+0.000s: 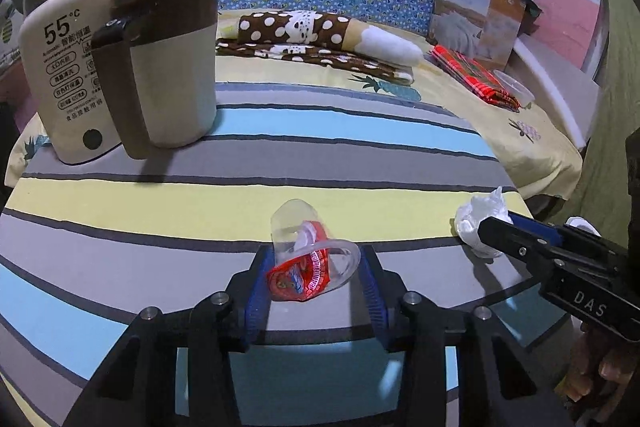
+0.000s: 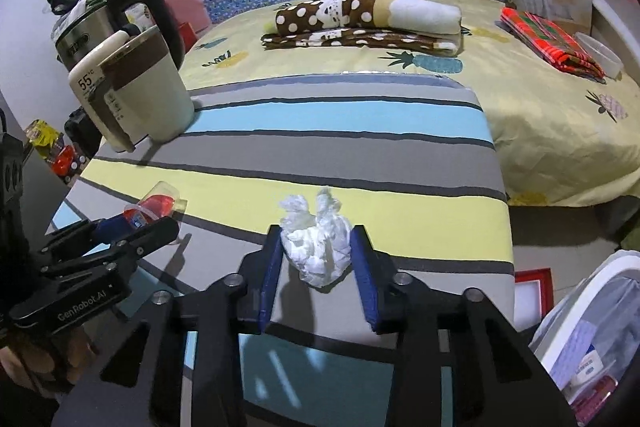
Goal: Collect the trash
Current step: 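Close the left tool on the red-labelled plastic cup while the right tool grasps the white tissue, then carry the plastic cup and tissue over the bin and open both tools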
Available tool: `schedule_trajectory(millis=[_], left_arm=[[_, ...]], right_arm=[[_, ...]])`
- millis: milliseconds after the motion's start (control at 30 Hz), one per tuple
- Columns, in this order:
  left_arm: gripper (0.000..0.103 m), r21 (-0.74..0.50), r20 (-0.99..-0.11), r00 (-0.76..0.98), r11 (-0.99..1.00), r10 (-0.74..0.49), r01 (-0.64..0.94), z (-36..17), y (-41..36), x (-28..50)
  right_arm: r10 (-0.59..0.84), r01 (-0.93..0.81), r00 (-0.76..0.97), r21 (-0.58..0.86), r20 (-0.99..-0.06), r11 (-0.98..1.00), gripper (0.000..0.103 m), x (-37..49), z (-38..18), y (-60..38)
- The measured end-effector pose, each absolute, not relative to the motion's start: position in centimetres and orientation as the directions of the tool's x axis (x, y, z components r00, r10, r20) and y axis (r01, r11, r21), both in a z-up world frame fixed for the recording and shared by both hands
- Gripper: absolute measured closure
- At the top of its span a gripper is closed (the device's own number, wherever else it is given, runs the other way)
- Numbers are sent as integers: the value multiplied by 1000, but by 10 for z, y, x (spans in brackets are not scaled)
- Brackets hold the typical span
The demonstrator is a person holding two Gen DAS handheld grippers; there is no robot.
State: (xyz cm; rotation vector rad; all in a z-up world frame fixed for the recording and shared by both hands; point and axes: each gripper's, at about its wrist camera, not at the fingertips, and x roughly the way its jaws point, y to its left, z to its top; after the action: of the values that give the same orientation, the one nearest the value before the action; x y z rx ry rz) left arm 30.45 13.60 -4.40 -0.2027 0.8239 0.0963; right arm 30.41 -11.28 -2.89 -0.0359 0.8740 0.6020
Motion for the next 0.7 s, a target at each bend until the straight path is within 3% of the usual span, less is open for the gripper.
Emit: schedule_trajectory(millis=[700], left_arm=[[60,-154,-672,735,988,-90,-21,2,61,229]], right_arm=[[538,-509,521,265,-663,819,73,251,-3,-159]])
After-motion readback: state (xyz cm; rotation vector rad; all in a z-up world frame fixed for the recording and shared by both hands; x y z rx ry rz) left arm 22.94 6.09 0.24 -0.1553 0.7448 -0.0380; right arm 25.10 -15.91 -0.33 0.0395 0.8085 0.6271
